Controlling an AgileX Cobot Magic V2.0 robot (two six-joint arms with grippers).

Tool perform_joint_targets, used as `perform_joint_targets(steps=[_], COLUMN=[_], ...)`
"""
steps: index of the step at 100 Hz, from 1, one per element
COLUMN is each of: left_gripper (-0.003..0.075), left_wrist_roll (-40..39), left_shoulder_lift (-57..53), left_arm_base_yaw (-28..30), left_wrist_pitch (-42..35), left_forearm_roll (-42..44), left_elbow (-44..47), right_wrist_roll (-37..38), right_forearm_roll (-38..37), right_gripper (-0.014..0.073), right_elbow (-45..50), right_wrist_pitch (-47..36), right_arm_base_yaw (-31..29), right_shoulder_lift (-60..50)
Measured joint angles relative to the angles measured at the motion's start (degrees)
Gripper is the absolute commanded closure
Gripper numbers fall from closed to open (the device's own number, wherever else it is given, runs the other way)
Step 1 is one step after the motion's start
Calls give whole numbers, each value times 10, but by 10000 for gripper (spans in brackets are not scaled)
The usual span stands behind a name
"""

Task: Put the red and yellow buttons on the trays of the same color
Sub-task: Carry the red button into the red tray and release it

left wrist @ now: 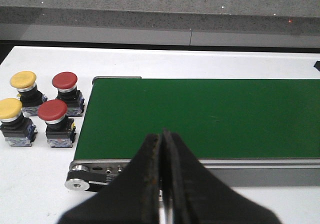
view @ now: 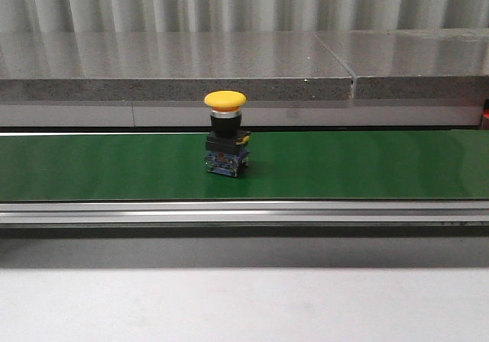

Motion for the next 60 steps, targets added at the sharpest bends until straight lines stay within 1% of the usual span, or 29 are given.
perform_joint_targets(steps=[28,60], left_gripper=[740,740], left_wrist_roll=[0,0], left_shoulder_lift=[0,0], left_arm_base_yaw=[0,0], left_wrist_pitch=[0,0], left_forearm_roll=[0,0], left_elbow=[0,0], right_wrist_roll=[0,0], right_forearm_roll=[0,-1], right_gripper=[446,445], right_elbow=[-57,-63], right_wrist_pitch=[-1,-35], right_arm_base_yaw=[-1,-5], right_shoulder_lift=[86,136])
